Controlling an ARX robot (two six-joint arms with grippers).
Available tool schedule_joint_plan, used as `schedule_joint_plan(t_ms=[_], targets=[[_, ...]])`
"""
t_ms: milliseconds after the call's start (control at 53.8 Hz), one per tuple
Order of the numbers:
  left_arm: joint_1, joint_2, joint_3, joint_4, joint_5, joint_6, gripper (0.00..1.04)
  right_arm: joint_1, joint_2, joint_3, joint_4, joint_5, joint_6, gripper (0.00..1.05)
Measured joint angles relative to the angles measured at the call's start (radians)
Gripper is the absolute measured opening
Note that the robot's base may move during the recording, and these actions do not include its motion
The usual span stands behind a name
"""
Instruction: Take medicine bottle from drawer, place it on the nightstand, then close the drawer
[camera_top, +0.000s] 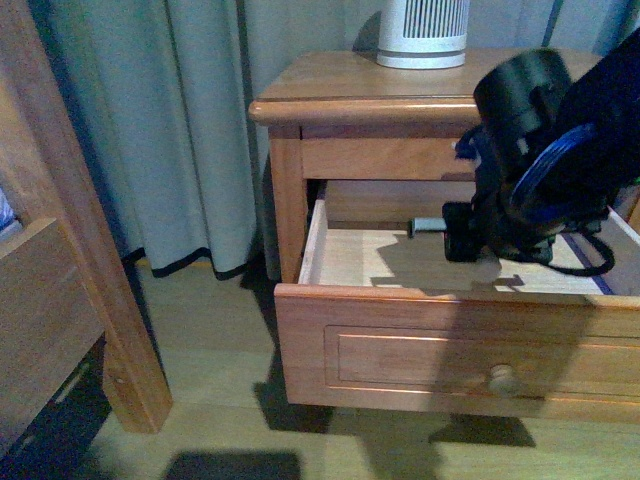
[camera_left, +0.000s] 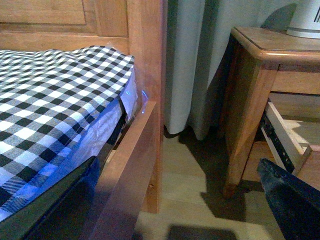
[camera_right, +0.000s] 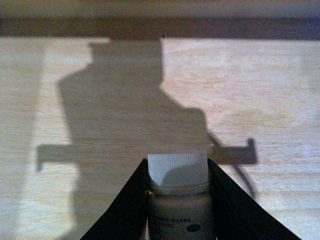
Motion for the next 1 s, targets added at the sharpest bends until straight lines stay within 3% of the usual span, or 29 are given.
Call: schedule_joint_plan(t_ms=[279,465,799,1004], targets=[[0.000,0.000,0.000,0.000,0.000,0.000,0.98,0.039,-0.273,-0.124,-0.122,-0.044,0.107,0.30],[0.000,0.000,0.000,0.000,0.000,0.000,0.98,0.017,-0.406,-0.126,-0.085,0.030,0.055,0.30],[0.000,0.000,0.000,0.000,0.000,0.000,0.98,-0.156,-0.323,0.230,-0.144,0.100,-0.029,0.30],[0.000,0.000,0.000,0.000,0.000,0.000,0.98,-0.183,-0.129,0.449,-0.215,0.141,-0.024,0.30]])
